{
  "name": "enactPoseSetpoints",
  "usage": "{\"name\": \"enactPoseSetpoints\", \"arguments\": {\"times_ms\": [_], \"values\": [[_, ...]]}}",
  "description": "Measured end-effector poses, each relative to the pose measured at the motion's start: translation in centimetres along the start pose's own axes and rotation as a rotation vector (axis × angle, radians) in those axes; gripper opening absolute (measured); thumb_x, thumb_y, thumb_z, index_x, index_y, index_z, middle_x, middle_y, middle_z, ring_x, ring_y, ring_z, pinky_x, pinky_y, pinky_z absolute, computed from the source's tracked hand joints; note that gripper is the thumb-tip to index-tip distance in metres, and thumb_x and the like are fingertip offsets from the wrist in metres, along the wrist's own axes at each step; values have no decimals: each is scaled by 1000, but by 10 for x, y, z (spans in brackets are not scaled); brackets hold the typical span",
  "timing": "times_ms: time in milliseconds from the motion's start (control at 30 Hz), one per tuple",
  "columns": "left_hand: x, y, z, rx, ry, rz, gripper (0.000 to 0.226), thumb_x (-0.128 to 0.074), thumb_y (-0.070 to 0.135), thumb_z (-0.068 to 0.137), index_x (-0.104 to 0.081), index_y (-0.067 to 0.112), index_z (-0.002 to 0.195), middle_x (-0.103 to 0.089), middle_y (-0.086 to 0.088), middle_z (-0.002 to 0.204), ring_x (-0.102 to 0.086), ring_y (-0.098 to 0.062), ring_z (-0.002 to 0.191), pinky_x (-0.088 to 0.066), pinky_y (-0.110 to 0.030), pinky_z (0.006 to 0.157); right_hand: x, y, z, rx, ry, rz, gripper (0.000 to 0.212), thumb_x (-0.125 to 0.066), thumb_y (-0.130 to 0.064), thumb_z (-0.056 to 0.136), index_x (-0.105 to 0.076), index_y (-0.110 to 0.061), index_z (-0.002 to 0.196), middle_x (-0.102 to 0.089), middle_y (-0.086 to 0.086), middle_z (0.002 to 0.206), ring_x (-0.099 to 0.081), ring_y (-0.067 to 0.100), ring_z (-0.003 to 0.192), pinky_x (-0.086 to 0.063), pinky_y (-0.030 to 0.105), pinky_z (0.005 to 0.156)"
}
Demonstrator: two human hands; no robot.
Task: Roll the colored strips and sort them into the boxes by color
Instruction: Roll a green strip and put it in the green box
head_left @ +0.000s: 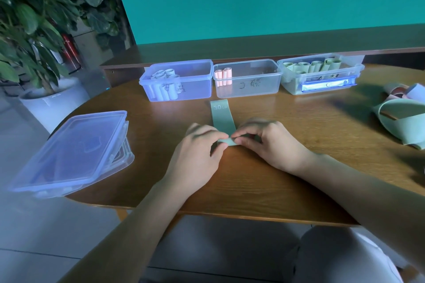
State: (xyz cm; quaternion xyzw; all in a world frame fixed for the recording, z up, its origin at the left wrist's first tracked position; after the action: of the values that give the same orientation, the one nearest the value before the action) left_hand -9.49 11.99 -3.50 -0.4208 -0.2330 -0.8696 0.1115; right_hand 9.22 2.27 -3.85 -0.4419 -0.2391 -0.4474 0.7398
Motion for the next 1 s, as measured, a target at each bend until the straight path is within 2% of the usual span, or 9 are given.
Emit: {"name": "enactPoseSetpoints", "arguments": {"times_ms": [100,200,333,433,567,700,900,1000], "values": [[-1,-1,2,-40,24,15,17,-67,24,95,-76,22,109,-69,9,105,-54,-8,102,-51,-23,85,0,4,5,1,-32,-13,18,-64,-24,99,-77,-18,109,-71,-8,106,-63,5,101,-51,24,92],[-4,-3,7,-27,14,3,17,-70,23,92,-76,22,108,-69,9,106,-54,-10,103,-49,-26,88,0,7,9,-10,-33,-19,20,-61,-25,101,-77,-16,108,-71,-7,106,-62,6,100,-49,26,91],[-7,-9,13,31,-29,-22,23,-69,31,93,-73,27,115,-68,12,115,-53,-8,109,-44,-25,94,0,7,12,16,-9,-18,20,-64,-26,98,-77,-17,112,-67,-7,107,-60,4,101,-46,16,91],[-9,-13,17,58,-27,-51,24,-68,33,93,-73,30,116,-68,14,117,-53,-7,111,-44,-26,94,0,10,14,-2,-36,4,22,-69,-28,94,-76,-20,114,-66,-9,109,-58,-2,98,-41,7,85],[-10,-15,20,15,11,-31,22,-69,32,92,-76,27,113,-70,12,111,-54,-6,107,-49,-24,89,-2,16,19,-29,-41,30,20,-71,-27,93,-76,-22,112,-68,-9,109,-61,3,96,-43,10,82],[-11,-16,23,15,-1,-4,23,-70,34,92,-74,27,114,-68,11,113,-54,-5,107,-42,-17,87,-2,20,24,-18,-50,13,22,-66,-28,97,-76,-20,114,-69,-11,108,-60,1,100,-44,11,88],[-16,-22,33,74,-44,-29,33,-69,38,91,-69,29,123,-66,12,123,-50,-9,116,-46,-31,98,-2,23,30,9,-20,-37,27,-63,-31,97,-73,-19,119,-63,-9,112,-58,1,102,-42,8,89],[-19,-24,37,79,-57,-24,38,-68,43,91,-68,28,125,-66,12,122,-49,-10,117,-45,-30,96,-3,26,33,12,-31,-29,25,-64,-28,96,-73,-20,118,-65,-8,111,-58,2,101,-40,6,87]]}}
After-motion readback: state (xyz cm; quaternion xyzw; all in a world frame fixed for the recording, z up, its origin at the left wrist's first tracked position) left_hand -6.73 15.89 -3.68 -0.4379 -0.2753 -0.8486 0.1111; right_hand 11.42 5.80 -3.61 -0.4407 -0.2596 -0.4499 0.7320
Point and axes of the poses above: each hand's wrist, its own z-axis towards the middle knuckle, its own x-axis out of the back of the hand, y = z × x, the point moved 1 cm from there along z, towards the middle knuckle
